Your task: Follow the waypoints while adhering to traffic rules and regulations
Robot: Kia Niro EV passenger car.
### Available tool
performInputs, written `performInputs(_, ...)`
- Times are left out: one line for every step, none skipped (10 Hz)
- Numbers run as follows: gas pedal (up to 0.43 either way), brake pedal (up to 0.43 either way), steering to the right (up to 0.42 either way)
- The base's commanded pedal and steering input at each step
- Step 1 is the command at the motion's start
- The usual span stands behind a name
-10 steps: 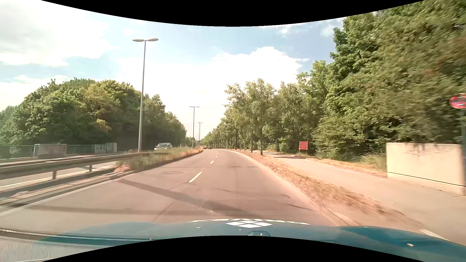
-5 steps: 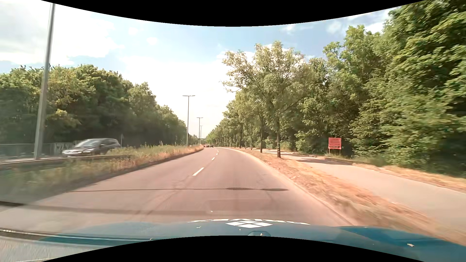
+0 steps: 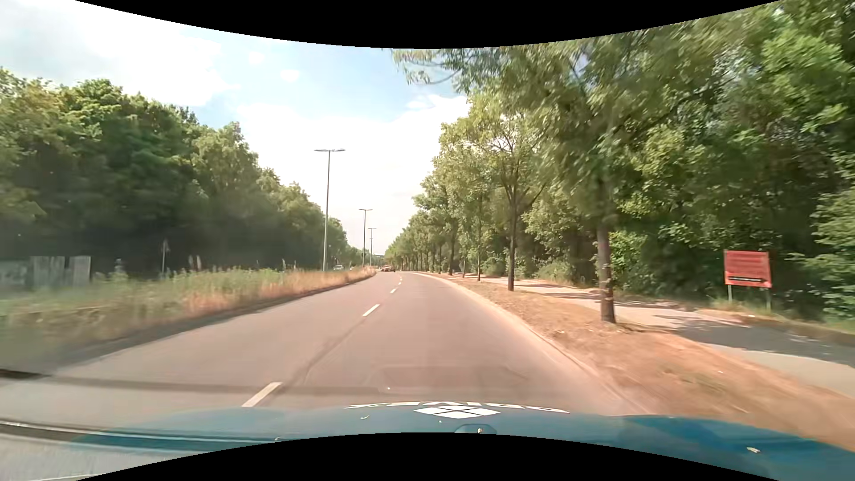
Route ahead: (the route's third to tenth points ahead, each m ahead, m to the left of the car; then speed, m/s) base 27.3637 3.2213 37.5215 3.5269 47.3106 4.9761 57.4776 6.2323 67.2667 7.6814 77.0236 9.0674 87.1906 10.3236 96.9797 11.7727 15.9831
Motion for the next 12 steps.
performInputs(0.169,0.0,-0.015)
performInputs(0.169,0.0,-0.015)
performInputs(0.169,0.0,-0.014)
performInputs(0.169,0.0,-0.014)
performInputs(0.169,0.0,-0.013)
performInputs(0.157,0.0,-0.012)
performInputs(0.15,0.0,-0.011)
performInputs(0.15,0.0,-0.011)
performInputs(0.15,0.0,-0.011)
performInputs(0.15,0.0,-0.011)
performInputs(0.15,0.0,-0.011)
performInputs(0.157,0.0,-0.011)
